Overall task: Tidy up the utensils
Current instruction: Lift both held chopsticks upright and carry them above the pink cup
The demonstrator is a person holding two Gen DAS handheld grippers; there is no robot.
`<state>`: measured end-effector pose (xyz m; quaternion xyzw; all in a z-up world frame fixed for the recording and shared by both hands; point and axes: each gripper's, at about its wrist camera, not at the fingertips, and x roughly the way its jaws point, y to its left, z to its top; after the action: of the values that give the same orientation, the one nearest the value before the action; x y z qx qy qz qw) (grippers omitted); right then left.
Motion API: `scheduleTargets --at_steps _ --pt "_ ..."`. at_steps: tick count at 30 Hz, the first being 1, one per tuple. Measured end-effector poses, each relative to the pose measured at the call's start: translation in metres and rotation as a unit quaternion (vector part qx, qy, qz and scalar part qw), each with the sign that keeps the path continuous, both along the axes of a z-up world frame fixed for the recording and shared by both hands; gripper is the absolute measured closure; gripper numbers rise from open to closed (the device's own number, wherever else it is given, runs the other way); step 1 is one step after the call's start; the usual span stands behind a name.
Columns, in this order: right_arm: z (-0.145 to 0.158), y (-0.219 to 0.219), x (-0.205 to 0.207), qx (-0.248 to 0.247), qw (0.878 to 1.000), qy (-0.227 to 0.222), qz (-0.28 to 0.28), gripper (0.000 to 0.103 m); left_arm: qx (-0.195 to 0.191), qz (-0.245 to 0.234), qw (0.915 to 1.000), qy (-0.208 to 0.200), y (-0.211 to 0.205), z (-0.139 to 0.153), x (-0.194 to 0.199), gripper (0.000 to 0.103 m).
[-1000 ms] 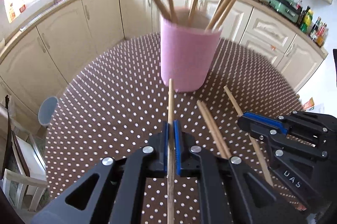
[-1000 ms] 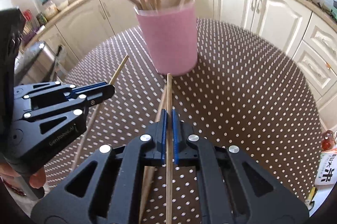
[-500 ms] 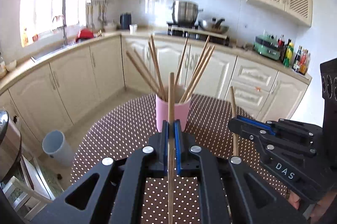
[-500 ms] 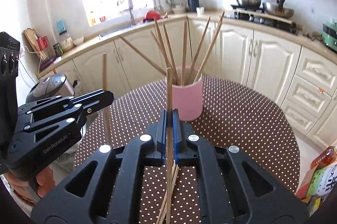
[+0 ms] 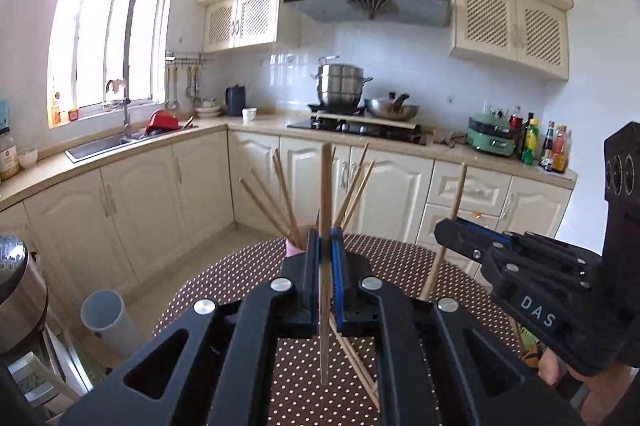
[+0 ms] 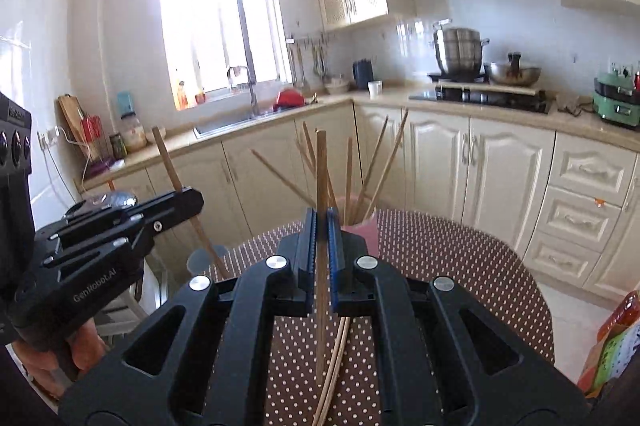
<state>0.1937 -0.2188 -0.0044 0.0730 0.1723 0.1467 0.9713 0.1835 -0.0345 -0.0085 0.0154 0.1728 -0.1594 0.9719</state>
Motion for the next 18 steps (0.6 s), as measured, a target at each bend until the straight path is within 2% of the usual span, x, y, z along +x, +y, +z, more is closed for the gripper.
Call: scheduleTargets --at_steps 10,18 --pt "0.025 0.001 -0.002 0.001 0.999 -0.047 -0.005 0.097 -0.020 -0.004 0.9988 -0.044 0.006 0.031 -0.006 0.097" --pt "0.036 -0.001 0.007 0.001 0.997 -0.074 -0.011 0.097 -0.048 -0.008 0.9966 -0.066 0.009 0.053 0.009 0.097"
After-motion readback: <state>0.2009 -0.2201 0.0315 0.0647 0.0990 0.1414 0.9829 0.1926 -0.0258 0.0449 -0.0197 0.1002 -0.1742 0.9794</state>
